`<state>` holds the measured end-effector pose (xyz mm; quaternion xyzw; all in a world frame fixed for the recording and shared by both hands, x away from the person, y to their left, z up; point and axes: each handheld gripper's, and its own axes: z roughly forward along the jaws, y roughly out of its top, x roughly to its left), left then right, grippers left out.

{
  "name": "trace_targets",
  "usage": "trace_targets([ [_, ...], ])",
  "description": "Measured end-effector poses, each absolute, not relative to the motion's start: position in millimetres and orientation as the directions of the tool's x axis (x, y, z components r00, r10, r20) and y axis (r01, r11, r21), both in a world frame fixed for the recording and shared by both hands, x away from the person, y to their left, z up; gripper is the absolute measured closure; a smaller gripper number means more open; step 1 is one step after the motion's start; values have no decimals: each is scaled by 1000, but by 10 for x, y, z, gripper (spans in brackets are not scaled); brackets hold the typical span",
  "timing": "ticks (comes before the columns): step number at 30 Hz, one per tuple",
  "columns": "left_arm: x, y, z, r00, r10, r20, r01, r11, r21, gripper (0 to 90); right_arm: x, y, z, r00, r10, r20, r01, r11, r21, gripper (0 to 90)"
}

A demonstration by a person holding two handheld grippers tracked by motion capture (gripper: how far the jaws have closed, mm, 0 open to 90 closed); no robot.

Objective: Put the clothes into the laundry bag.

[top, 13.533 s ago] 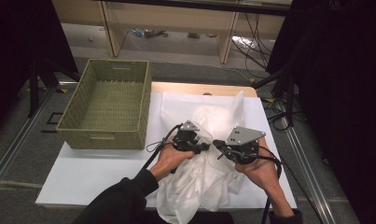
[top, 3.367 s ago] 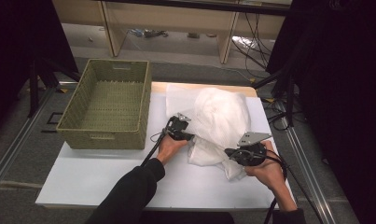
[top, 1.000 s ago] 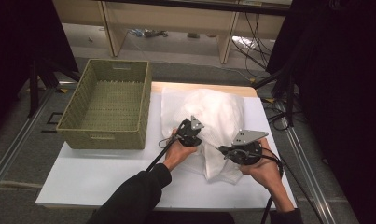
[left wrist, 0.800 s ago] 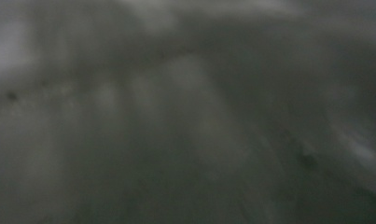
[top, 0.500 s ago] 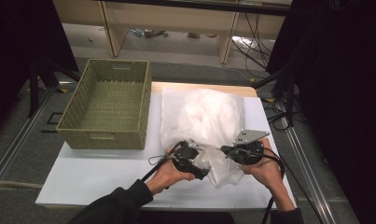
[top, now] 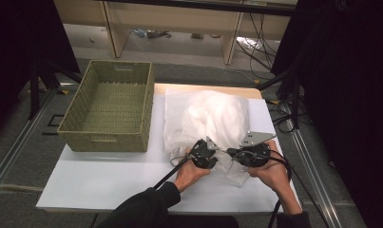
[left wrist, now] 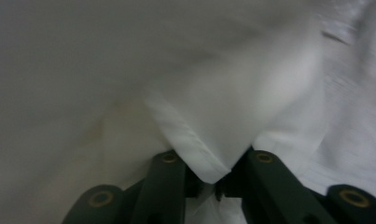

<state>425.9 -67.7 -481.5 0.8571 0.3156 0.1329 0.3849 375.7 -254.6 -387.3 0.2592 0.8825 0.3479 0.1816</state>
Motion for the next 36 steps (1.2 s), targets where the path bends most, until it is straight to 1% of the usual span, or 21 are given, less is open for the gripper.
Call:
trace_targets([
  [2, 4350, -609, -4734, 732, 681, -17, 444, -458, 770, 830, 3757, -2539, -3867, -799, 584, -143, 328, 622, 711, 900],
  [4, 4475, -523, -4614, 714, 699, 24, 425, -462, 778, 833, 3762, -2524, -3876, -809, 572, -134, 326, 627, 708, 900],
  [5, 4513, -538, -4605, 682, 731, 20, 418, -412, 810, 833, 3750, -2515, -3878, -797, 589, -131, 340, 617, 710, 900],
  [6, 4595, -513, -4576, 673, 735, 78, 389, -442, 808, 834, 3756, -2504, -3880, -805, 580, -128, 334, 620, 710, 900],
  [9, 4800, -481, -4681, 620, 773, 134, 391, -452, 802, 818, 3770, -2477, -3875, -803, 579, -143, 324, 624, 711, 900],
  [12, 4868, -494, -4841, 604, 791, 103, 423, -427, 800, 778, 3787, -2440, -3911, -796, 590, -135, 345, 626, 699, 900],
  [13, 4852, -510, -4863, 614, 781, 113, 417, -442, 794, 756, 3797, -2435, -3924, -800, 585, -135, 343, 630, 696, 900],
  [14, 4836, -516, -4873, 629, 771, 99, 418, -443, 793, 699, 3806, -2434, -3944, -808, 575, -133, 342, 640, 688, 900],
  [15, 4807, -508, -4872, 631, 772, 80, 431, -434, 791, 655, 3802, -2430, -3971, -791, 597, -134, 354, 625, 695, 900],
  [16, 4768, -489, -4862, 635, 771, 46, 455, -421, 784, 600, 3813, -2441, -3979, -799, 587, -133, 349, 632, 693, 900],
  [17, 4727, -463, -4848, 646, 763, 17, 479, -422, 770, 475, 3810, -2451, -3978, -800, 589, -116, 367, 632, 683, 900],
  [18, 4692, -440, -4837, 654, 756, 10, 488, -432, 759, 475, 3810, -2451, -3978, -800, 589, -116, 367, 632, 683, 900],
  [21, 4512, -295, -4804, 659, 752, 9, 511, -457, 728, 364, 3820, -2456, -3998, -799, 588, -128, 353, 630, 692, 900],
  [22, 4456, -250, -4802, 654, 756, -20, 534, -443, 720, 324, 3813, -2457, -3997, -794, 597, -115, 373, 628, 683, 900],
  [25, 4317, -139, -4816, 651, 753, -98, 591, -420, 689, 266, 3822, -2447, -4016, -791, 598, -131, 359, 625, 693, 900],
  [28, 4183, -113, -4828, 681, 717, -150, 602, -432, 671, 261, 3828, -2448, -4013, -800, 587, -129, 362, 642, 676, 900],
  [29, 4165, -134, -4829, 695, 703, -148, 591, -443, 674, 252, 3841, -2443, -4019, -807, 576, -133, 351, 648, 675, 900],
  [30, 4159, -171, -4827, 712, 689, -139, 581, -465, 668, 249, 3822, -2426, -4035, -790, 601, -124, 371, 629, 683, 900],
  [32, 4190, -281, -4868, 705, 694, -150, 583, -446, 679, 247, 3831, -2409, -4054, -800, 588, -120, 366, 637, 678, 900],
  [35, 4265, -409, -4884, 703, 701, -119, 553, -434, 711, 307, 3832, -2396, -4071, -798, 587, -139, 358, 646, 674, 900],
  [36, 4298, -425, -4880, 712, 694, -112, 537, -434, 724, 402, 3830, -2399, -4080, -803, 581, -130, 358, 645, 675, 900],
])
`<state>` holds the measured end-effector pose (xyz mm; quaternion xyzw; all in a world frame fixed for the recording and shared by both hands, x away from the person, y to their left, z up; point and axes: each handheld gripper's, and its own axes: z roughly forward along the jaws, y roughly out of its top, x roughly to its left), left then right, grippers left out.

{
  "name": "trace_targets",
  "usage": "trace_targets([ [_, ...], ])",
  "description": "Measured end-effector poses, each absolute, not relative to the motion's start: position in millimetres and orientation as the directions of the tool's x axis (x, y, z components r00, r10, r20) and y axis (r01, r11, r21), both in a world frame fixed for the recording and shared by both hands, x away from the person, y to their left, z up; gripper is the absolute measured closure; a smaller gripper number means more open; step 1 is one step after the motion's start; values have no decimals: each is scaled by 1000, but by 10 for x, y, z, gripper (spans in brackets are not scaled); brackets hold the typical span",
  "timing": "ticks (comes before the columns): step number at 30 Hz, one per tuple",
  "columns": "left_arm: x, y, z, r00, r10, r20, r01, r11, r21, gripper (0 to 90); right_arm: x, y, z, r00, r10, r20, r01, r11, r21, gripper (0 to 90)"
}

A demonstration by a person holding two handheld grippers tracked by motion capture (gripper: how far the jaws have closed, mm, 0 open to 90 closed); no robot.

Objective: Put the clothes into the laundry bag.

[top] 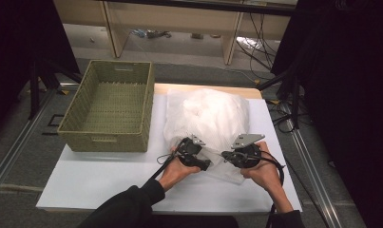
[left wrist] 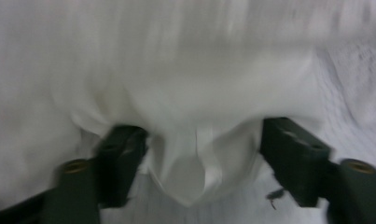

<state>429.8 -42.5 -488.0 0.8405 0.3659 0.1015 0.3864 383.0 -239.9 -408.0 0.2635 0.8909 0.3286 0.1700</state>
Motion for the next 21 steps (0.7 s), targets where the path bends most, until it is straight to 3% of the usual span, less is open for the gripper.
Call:
trace_targets([
  [2, 4392, -434, -4890, 708, 697, -112, 525, -414, 744, 592, 3815, -2405, -4096, -797, 595, -109, 384, 637, 669, 900],
  [3, 4432, -431, -4894, 709, 696, -113, 517, -404, 755, 684, 3837, -2410, -4105, -814, 566, -126, 350, 652, 673, 900],
  [5, 4542, -448, -4911, 688, 717, -110, 515, -376, 771, 805, 3821, -2414, -4093, -809, 578, -109, 376, 651, 659, 900],
  [7, 4640, -462, -4909, 690, 724, -31, 469, -413, 781, 838, 3819, -2405, -4106, -805, 582, -115, 370, 644, 669, 900],
  [10, 4755, -579, -4913, 643, 763, -71, 472, -322, 821, 850, 3833, -2401, -4108, -805, 583, -110, 382, 651, 655, 900],
  [15, 4773, -605, -4908, 677, 734, -56, 474, -377, 796, 795, 3875, -2409, -4149, -807, 580, -111, 378, 652, 657, 900],
  [21, 4447, -243, -4791, 726, 687, -5, 464, -485, 741, 418, 3913, -2444, -4241, -807, 584, -88, 398, 648, 649, 900],
])
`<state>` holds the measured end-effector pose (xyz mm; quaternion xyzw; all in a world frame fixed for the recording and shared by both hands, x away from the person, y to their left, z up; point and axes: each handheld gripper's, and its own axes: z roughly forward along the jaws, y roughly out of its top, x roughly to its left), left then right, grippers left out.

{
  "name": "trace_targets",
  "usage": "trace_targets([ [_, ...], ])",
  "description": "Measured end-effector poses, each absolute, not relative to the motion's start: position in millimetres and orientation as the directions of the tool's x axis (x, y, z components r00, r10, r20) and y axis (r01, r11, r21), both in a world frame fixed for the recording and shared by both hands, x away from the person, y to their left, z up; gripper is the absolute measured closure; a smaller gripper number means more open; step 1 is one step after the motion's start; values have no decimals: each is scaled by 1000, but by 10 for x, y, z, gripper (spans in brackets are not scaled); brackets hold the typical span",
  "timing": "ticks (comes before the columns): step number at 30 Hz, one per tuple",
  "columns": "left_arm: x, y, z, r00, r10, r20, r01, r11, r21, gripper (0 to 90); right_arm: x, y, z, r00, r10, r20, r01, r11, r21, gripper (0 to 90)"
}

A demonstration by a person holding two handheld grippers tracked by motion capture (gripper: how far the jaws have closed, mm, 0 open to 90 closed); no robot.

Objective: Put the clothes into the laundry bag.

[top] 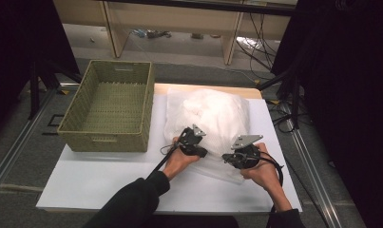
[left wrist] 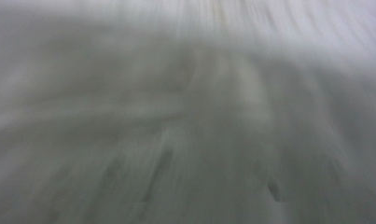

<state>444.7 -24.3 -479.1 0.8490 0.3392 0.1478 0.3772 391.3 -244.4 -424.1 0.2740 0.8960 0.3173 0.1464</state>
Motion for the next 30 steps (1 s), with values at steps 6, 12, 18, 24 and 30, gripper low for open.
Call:
trace_targets([
  [6, 4099, 346, -4630, 743, 669, 11, 444, -505, 740, 356, 3924, -2448, -4244, -804, 588, -90, 410, 657, 632, 900],
  [12, 4044, 571, -4667, 704, 710, -9, 502, -488, 713, 463, 3934, -2419, -4260, -801, 590, -99, 403, 654, 641, 900],
  [18, 4175, 427, -4718, 685, 729, 19, 502, -490, 712, 488, 3936, -2415, -4260, -804, 587, -95, 403, 655, 639, 900],
  [24, 4241, 477, -4742, 689, 724, 7, 516, -497, 698, 878, 3931, -2426, -4252, -804, 585, -102, 397, 657, 641, 900],
  [30, 3878, 855, -4481, 755, 656, -24, 463, -506, 728, 887, 3913, -2446, -4229, -800, 590, -107, 406, 664, 627, 900],
])
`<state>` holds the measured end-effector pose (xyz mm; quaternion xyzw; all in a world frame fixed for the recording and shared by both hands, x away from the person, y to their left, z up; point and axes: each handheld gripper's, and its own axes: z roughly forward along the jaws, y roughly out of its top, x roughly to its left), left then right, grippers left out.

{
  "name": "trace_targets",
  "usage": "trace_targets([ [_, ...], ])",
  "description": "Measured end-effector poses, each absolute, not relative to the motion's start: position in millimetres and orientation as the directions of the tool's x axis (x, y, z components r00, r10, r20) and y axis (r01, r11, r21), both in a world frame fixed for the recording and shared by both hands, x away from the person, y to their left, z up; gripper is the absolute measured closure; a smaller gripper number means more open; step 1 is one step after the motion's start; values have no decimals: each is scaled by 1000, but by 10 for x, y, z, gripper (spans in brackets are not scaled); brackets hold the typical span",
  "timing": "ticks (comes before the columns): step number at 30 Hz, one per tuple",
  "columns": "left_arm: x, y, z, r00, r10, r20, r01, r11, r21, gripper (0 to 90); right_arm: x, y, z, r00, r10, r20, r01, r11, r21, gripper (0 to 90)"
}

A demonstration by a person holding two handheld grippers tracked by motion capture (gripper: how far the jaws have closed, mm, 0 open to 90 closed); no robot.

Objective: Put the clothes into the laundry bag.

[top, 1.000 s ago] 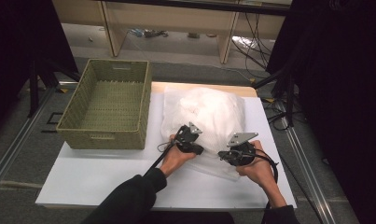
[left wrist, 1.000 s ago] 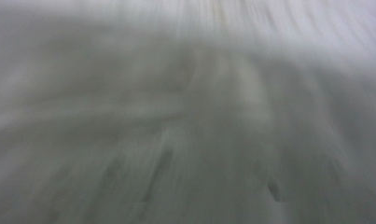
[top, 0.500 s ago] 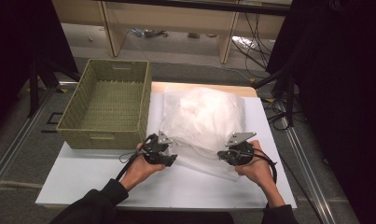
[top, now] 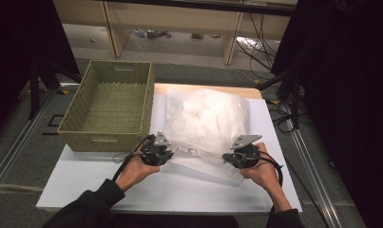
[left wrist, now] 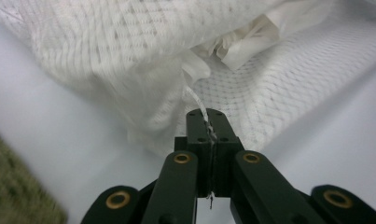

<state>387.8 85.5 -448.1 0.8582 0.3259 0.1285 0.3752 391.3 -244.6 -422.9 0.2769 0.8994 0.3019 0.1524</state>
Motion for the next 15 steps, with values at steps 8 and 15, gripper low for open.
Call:
trace_targets([
  [8, 3485, 956, -4777, 787, 606, -118, 511, -533, 674, 876, 3821, -2428, -4215, -797, 593, -114, 402, 662, 632, 900],
  [15, 3514, 973, -4498, 751, 657, -65, 477, -472, 741, 635, 3808, -2430, -4176, -815, 564, -130, 364, 673, 644, 900],
])
